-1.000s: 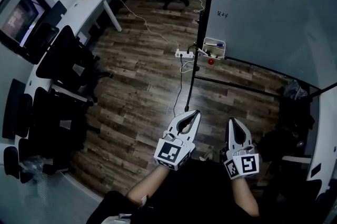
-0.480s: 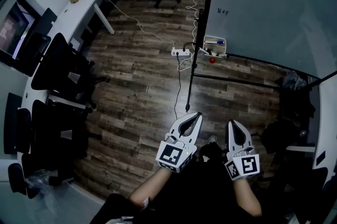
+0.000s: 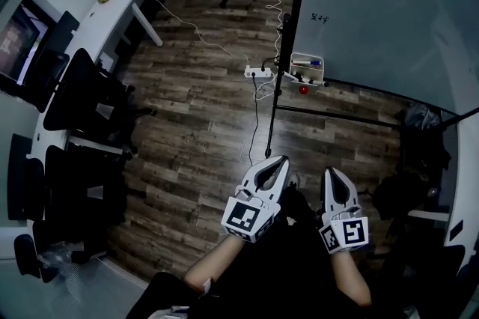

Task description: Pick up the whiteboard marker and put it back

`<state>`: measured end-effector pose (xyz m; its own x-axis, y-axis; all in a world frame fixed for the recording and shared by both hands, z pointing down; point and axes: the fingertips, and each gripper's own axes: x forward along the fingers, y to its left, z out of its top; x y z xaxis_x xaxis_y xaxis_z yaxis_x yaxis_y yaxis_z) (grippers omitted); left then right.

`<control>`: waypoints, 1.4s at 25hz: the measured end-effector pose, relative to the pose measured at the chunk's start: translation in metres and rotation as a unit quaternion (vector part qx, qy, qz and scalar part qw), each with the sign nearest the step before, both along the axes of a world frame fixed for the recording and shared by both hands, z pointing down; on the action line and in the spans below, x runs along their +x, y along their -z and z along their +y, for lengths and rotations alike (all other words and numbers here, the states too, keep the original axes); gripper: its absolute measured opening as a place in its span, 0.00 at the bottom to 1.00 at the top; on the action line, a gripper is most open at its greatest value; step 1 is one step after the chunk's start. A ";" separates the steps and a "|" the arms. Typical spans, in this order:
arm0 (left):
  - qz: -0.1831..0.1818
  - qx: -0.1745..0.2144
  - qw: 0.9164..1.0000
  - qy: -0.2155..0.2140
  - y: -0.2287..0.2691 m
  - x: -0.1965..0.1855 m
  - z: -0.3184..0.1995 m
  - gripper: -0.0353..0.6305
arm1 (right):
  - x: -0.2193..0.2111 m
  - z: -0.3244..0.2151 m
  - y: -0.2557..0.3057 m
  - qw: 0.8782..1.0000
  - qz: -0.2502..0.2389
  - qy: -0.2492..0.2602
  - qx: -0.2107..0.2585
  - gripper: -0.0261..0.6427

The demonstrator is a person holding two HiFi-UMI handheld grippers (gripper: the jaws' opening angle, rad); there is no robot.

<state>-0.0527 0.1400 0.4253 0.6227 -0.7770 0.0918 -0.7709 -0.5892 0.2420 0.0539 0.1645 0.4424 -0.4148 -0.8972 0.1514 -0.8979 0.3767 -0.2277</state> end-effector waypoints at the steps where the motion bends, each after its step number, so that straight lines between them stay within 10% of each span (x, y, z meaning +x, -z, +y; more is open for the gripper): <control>1: -0.001 0.001 1.000 0.002 0.001 0.000 -0.005 0.06 | 0.000 -0.006 0.000 1.000 0.000 0.001 0.001 0.05; 35: -0.047 -0.010 0.996 0.075 -0.012 0.047 -0.132 0.06 | 0.054 -0.157 -0.020 0.998 -0.003 0.061 -0.008 0.05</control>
<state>-0.0056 0.0078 0.4378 0.4883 -0.8577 0.1613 -0.8694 -0.4620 0.1751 0.1077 0.0078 0.4623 -0.5217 -0.8375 0.1626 -0.8443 0.4794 -0.2394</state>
